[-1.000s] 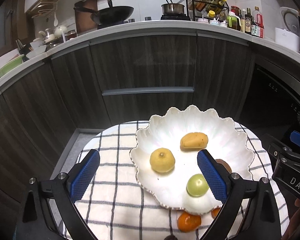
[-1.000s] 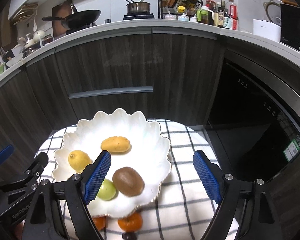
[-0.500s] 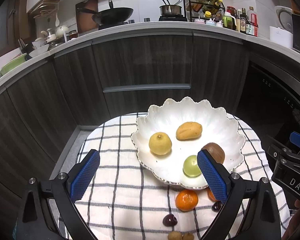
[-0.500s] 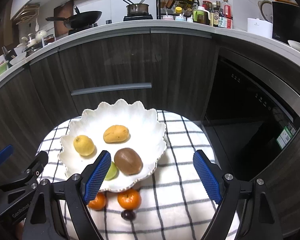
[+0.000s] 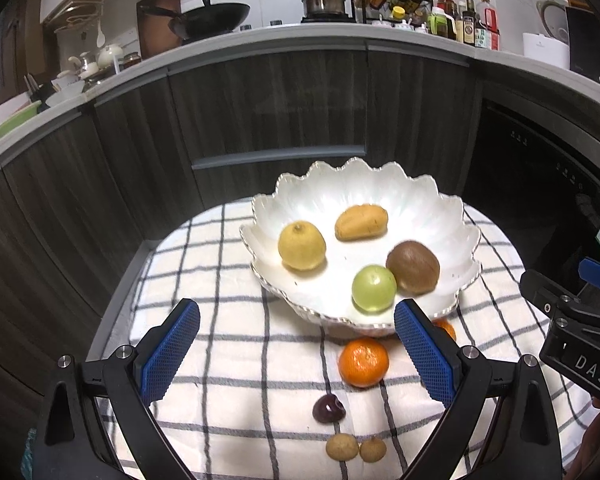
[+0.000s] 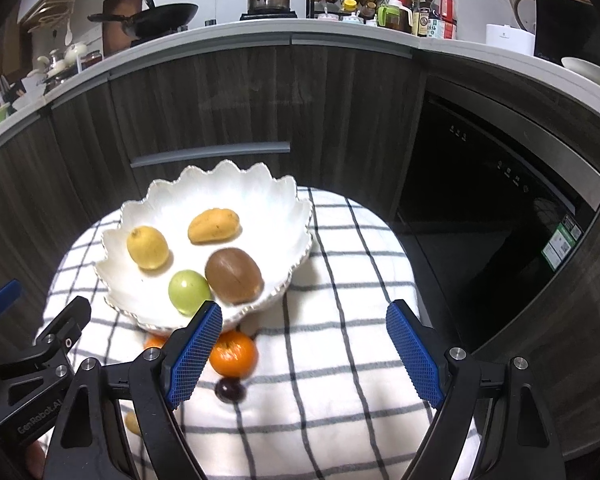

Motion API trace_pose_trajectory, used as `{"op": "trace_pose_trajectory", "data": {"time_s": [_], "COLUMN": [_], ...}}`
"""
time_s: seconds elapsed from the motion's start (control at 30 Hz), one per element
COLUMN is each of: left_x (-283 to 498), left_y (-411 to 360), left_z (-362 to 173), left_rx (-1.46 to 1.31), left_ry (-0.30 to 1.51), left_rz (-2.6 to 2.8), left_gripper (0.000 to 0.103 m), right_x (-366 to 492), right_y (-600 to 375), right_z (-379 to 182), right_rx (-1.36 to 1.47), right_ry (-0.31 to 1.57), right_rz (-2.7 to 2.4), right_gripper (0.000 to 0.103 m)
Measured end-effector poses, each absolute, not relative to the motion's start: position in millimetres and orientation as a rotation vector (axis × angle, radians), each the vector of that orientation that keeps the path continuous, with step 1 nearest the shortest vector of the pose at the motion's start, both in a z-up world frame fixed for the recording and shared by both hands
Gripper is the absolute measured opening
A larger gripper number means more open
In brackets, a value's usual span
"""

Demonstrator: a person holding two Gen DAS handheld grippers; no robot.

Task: Organize fruits
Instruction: 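Raise both open tools out of the bowl and back from it, then lower the left tool onto an orange mandarin, close it and lift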

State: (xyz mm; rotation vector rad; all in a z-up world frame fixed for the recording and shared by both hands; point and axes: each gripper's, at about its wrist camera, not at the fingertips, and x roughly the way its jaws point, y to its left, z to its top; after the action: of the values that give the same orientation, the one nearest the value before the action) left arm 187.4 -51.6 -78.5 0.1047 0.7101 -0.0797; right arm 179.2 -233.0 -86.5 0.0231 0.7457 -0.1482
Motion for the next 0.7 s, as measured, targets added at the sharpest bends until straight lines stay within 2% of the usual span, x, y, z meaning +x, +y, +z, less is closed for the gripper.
{"op": "trace_pose_trajectory", "data": {"time_s": [0.57, 0.7], "left_x": [197, 205], "left_y": [-79, -88], "left_z": [-138, -150], "left_rx": [0.120, 0.140], "left_ry": [0.808, 0.838], "left_rz": [-0.146, -0.158], "left_gripper": [0.098, 0.082], "right_x": [178, 179], "right_y": [-247, -250], "right_z": [-132, -139], "right_rx": [0.029, 0.033], "right_ry": [0.821, 0.832], "right_rz": [-0.167, -0.173], "right_gripper": [0.085, 0.085]}}
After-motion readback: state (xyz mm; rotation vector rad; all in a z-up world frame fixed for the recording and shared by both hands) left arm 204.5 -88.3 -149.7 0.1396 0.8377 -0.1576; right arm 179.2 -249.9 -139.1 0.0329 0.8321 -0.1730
